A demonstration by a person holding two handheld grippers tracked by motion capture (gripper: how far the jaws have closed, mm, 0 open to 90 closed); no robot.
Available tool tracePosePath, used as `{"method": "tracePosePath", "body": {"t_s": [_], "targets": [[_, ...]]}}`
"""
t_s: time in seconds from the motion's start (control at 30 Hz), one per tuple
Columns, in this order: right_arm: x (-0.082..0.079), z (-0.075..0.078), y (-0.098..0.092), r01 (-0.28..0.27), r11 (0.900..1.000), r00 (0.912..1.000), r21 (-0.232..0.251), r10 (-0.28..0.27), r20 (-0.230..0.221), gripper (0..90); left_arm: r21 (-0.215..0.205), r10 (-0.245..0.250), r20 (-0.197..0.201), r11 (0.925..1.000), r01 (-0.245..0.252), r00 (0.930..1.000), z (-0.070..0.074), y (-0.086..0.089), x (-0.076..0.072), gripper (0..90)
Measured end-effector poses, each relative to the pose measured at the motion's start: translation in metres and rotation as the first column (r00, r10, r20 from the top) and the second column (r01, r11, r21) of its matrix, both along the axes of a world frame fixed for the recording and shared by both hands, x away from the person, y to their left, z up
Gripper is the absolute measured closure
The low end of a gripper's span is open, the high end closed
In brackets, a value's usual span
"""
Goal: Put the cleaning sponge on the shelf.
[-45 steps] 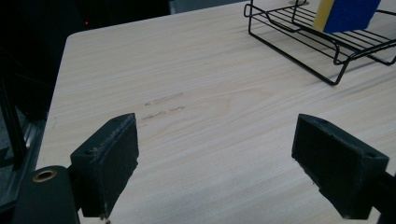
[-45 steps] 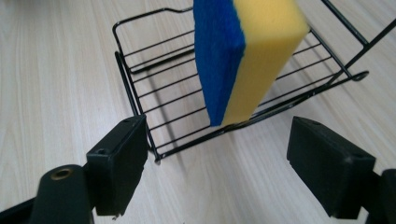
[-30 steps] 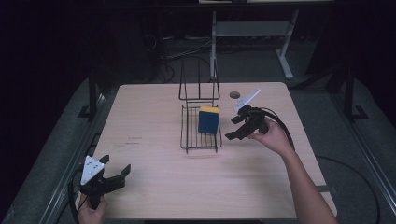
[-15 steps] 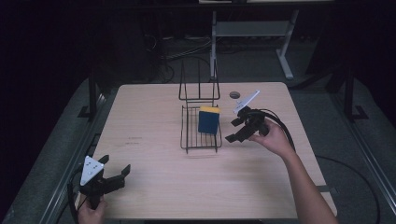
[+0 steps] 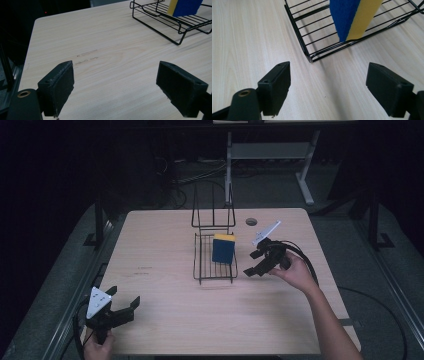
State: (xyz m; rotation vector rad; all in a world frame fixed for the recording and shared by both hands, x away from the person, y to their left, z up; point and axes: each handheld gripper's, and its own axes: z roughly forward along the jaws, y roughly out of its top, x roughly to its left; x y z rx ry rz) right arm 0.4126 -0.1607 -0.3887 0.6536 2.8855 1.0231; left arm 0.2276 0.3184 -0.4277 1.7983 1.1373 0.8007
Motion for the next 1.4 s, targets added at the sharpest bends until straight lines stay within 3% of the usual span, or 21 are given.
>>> {"method": "tracePosePath", "body": {"t_s": [0.23,0.97,1.4], "targets": [[-0.007,0.000,-0.005,0.011,1.000,0.9998,0.011,-0.011,0.017,19.5,-0.001,-0.001,0.001,1.0000,0.001,1.0000,0.000,0.001,0.000,14.1],[-0.030,-0.021,-0.041,0.073,0.997,0.9970,0.029,-0.072,-0.026,19.2,0.003,0.002,0.000,1.0000,-0.002,1.0000,0.000,0.000,-0.001,14.1],[-0.044,-0.030,-0.052,0.090,0.995,0.9958,0.036,-0.089,-0.022,19.0,0.001,0.004,0.000,1.0000,-0.004,1.0000,0.000,0.001,-0.001,14.1]]}}
